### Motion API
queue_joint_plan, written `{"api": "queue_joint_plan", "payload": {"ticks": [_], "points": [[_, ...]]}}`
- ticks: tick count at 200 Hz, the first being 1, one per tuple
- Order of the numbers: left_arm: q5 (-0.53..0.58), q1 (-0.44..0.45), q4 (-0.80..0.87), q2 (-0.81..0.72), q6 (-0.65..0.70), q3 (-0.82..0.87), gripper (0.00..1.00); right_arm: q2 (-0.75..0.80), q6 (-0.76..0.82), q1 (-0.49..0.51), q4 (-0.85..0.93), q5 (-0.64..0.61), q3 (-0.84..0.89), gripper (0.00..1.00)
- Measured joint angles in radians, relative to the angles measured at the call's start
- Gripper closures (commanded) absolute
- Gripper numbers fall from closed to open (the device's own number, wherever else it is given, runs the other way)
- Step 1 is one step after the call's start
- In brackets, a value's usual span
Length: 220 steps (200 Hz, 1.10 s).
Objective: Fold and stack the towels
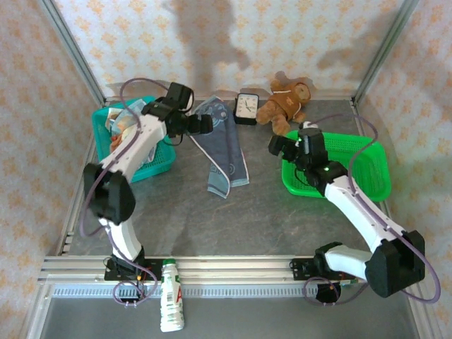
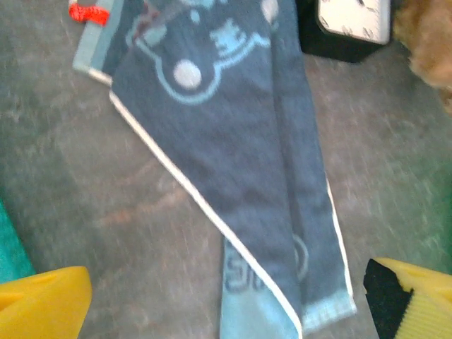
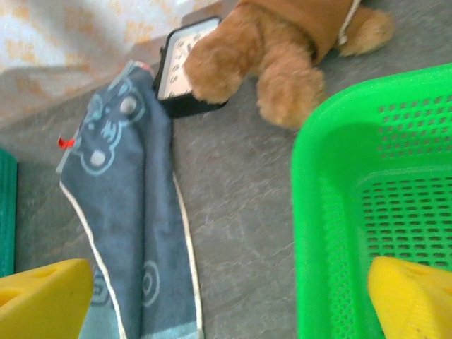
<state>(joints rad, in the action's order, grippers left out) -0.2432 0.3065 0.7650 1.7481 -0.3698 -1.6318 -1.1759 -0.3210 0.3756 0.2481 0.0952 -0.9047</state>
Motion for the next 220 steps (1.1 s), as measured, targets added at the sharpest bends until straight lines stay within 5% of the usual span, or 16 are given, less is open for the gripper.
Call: {"api": "queue_joint_plan", "payload": {"ticks": [20, 58, 97, 160, 220], "points": [[0.019, 0.042, -0.049, -0.132, -0.053, 0.164, 0.01, -0.053, -0.004, 0.048, 0.007, 0.000, -0.011, 0.29], [0.114, 0.183, -0.115, -0.234, -0.165, 0.413, 0.16, -0.174, -0.027, 0.114, 0.008, 0.009, -0.016, 0.33], [0.200, 0.352, -0.134, -0.189, -0.232, 0.481, 0.55, -0.227, -0.055, 0.174, 0.007, 0.009, -0.016, 0.30], [0.253, 0.506, -0.179, -0.004, -0.183, 0.475, 0.65, -0.233, -0.076, 0.174, 0.007, -0.003, -0.016, 0.29], [0.271, 0.523, -0.176, 0.121, -0.087, 0.387, 0.65, -0.233, -0.087, 0.174, 0.008, -0.022, -0.013, 0.28]]}}
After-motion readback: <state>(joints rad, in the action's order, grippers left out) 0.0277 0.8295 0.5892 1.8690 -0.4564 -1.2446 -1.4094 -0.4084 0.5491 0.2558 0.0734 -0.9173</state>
